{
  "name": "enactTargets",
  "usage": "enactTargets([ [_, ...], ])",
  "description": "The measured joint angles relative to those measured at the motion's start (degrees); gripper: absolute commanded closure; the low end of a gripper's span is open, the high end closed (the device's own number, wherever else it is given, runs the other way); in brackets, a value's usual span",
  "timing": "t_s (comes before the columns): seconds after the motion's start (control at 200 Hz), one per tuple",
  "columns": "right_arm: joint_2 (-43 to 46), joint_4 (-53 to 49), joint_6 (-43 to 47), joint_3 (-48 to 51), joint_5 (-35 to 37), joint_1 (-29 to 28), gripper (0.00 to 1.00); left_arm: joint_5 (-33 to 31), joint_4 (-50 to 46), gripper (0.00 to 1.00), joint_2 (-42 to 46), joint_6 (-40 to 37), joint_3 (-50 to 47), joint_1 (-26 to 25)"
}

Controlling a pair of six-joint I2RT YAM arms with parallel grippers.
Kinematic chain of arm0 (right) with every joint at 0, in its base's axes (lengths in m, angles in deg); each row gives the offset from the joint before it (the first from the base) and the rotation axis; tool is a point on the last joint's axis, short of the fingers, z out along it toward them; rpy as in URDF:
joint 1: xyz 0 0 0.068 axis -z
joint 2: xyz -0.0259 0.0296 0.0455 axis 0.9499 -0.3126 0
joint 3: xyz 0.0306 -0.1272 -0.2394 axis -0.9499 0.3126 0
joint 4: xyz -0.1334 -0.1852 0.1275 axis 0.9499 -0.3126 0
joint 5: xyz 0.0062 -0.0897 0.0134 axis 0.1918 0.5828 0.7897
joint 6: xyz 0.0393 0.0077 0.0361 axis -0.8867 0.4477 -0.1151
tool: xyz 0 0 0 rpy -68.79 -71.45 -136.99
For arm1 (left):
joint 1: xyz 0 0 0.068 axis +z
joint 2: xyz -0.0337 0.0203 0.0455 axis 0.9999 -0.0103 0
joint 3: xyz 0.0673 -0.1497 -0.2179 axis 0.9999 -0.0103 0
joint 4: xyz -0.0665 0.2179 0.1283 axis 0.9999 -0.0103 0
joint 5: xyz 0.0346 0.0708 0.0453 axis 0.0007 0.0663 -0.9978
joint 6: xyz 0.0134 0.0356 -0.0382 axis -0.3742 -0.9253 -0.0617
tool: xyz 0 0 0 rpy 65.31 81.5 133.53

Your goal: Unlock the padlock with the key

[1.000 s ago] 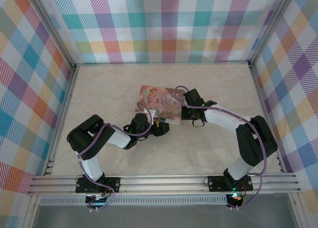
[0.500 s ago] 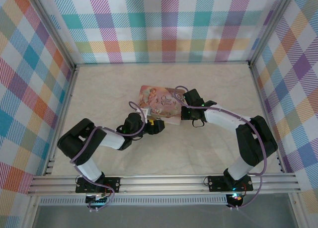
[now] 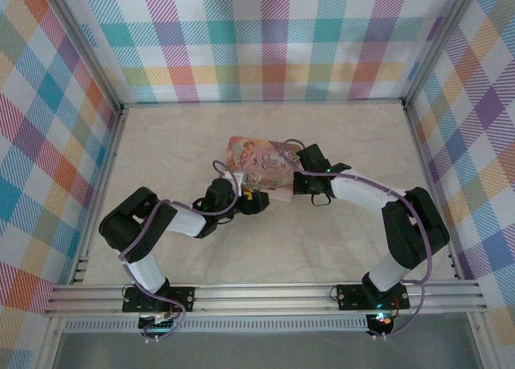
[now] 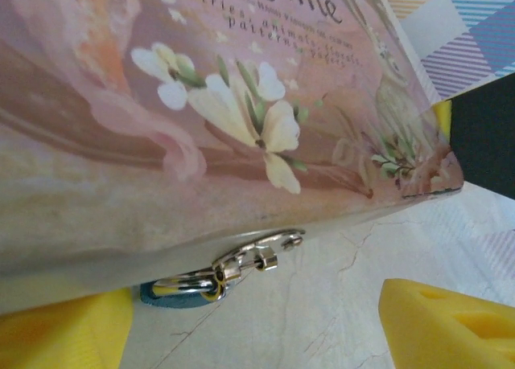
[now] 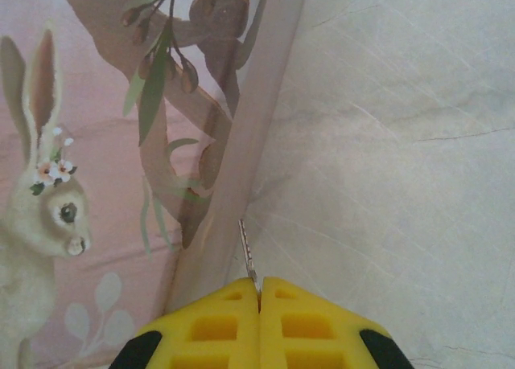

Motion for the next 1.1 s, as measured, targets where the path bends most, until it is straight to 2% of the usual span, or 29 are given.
enactTargets([
  [0.29, 0.0, 0.0, 0.0, 0.0, 0.0, 0.0, 1.00, 4.1, 0.5, 0.31, -2.1, -0.2, 1.6, 0.0],
  [0.57, 0.0, 0.2, 0.0, 0.1, 0.0, 0.0, 1.00, 5.3, 3.1, 0.36, -2.1, -0.1, -0.3, 0.3],
  [0.665, 0.0, 0.2, 0.0, 0.1, 0.0, 0.0, 1.00, 5.3, 3.7, 0.42, -1.4, -0.1, -1.4, 0.3],
  [1.1, 0.8, 0.9, 0.0, 1.5, -0.5, 0.0, 1.00, 5.3, 6.1, 0.41, -0.1, 0.3, -1.7, 0.3],
])
